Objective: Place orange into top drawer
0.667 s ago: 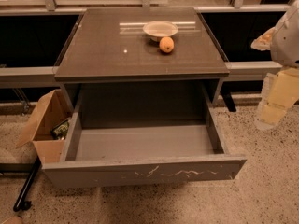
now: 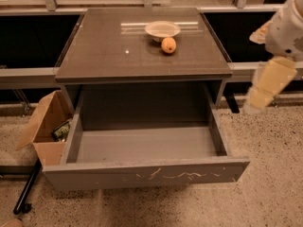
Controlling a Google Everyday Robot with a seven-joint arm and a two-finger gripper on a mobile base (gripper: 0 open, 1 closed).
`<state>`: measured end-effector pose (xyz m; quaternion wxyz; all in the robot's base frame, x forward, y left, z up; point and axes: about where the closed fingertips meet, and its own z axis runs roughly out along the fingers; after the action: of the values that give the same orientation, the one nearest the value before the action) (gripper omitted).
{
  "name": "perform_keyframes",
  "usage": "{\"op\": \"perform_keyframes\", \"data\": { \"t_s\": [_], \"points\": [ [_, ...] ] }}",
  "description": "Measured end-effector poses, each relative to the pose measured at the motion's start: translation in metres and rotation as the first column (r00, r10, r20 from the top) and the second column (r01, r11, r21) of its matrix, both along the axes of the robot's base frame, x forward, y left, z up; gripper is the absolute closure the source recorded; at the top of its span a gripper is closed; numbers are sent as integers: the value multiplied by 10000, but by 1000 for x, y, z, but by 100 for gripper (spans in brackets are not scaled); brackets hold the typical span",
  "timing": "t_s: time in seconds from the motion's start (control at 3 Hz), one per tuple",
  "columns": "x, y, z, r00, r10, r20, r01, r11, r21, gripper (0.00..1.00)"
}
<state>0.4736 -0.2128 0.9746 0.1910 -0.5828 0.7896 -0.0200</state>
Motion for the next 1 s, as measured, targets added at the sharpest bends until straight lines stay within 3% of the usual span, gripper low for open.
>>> {"op": "perform_keyframes", "data": {
  "t_s": [0.33, 0.67, 1.0],
  "points": [
    [64, 10, -7, 9967, -655, 485, 583, 9886, 1387, 0],
    [136, 31, -24, 9868, -1341, 904, 1002, 9459, 3087, 0],
    [136, 31, -25, 9868, -1340, 904, 1002, 9459, 3087, 0]
  ]
}}
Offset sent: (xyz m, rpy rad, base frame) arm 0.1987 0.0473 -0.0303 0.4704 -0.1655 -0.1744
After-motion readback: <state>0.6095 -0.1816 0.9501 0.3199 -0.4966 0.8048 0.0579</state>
